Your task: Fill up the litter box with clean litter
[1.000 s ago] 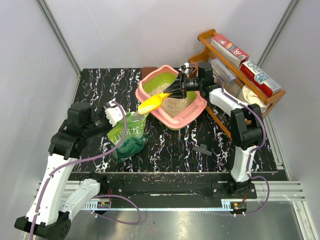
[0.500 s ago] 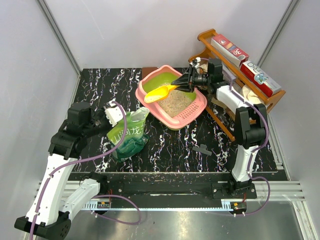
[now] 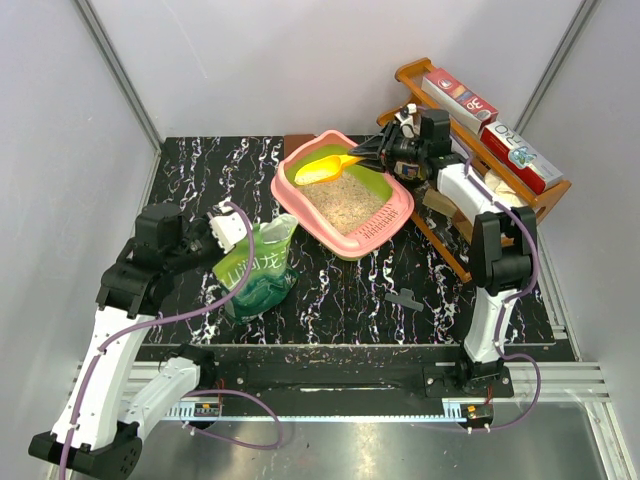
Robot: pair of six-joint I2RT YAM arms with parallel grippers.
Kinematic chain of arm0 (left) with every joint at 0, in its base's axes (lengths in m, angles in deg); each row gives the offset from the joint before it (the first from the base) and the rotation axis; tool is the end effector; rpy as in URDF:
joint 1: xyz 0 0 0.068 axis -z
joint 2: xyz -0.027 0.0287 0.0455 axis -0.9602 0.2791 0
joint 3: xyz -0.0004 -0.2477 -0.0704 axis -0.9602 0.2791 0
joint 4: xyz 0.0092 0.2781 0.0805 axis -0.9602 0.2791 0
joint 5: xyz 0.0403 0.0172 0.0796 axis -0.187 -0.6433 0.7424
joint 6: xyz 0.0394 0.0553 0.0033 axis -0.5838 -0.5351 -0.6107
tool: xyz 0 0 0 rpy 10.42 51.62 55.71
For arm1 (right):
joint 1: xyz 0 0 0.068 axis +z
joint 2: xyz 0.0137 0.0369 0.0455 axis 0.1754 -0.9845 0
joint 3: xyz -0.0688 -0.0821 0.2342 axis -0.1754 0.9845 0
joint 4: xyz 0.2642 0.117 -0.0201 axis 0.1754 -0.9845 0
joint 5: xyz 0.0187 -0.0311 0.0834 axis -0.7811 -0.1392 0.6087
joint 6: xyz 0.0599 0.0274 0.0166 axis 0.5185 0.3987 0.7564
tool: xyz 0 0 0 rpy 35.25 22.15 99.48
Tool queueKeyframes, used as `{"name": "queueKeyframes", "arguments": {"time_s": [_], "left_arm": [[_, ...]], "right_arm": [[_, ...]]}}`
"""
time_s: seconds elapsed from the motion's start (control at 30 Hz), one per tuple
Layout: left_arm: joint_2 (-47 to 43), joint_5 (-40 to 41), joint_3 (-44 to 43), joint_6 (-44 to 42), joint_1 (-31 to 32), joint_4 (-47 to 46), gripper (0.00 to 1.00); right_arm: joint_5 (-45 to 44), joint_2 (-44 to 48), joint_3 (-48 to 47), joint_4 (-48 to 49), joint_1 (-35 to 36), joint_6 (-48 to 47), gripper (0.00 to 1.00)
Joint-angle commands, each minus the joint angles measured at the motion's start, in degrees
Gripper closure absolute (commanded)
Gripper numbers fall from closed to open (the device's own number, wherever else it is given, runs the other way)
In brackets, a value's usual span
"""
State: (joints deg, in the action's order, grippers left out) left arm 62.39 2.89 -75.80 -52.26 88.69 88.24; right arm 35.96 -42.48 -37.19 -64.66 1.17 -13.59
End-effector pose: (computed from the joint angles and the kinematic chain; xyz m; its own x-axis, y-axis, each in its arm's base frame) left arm 0.1842 -0.0695 0.3650 -0.0556 0.6348 -0.7707 0.7467 0.5389 0.3900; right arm 0.4785 0.1402 0.2639 -0.9065 0.3579 -0.2238 -0.1375 0.2510 0.9582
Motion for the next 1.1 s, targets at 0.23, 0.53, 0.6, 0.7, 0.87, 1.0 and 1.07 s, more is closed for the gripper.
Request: {"name": "queueKeyframes", "arguments": {"time_s": [0.23, 0.53, 0.6, 0.7, 0.87, 1.0, 1.07], "left_arm": [[-1.4, 0.7, -1.9, 0.1, -1.0, -0.7, 0.93], [-4.0, -0.5, 1.5, 0.6, -1.0, -3.1, 0.92], [-4.7, -0.9, 1.9, 0.6, -1.0, -3.3, 0.92], [-5.7, -1.5, 2.8, 0.9, -1.0, -3.9, 0.92], [-7.1, -2.5, 4.0, 2.3, -1.0, -4.7, 0.92], [-8.0, -3.5, 4.7, 4.4, -1.0, -5.8, 0.91], [-8.1, -4.1, 4.6, 6.3, -1.0, -6.2, 0.91]], "right_arm": [[-18.3, 0.6, -3.0, -8.7, 0.0, -12.4, 1.0], [-27.6, 2.1, -3.3, -14.7, 0.9, -24.5, 1.0], [-30.6, 3.0, -3.1, -17.5, 1.4, -29.2, 1.0], [-34.4, 4.9, -2.3, -19.5, 2.7, -35.7, 1.0], [-40.7, 8.1, -2.0, -21.8, 6.5, -48.9, 1.0], [-48.1, 11.1, -0.8, -22.5, 11.6, -64.2, 1.0], [-49.5, 13.3, 1.0, -22.5, 13.4, -72.5, 1.0]]}}
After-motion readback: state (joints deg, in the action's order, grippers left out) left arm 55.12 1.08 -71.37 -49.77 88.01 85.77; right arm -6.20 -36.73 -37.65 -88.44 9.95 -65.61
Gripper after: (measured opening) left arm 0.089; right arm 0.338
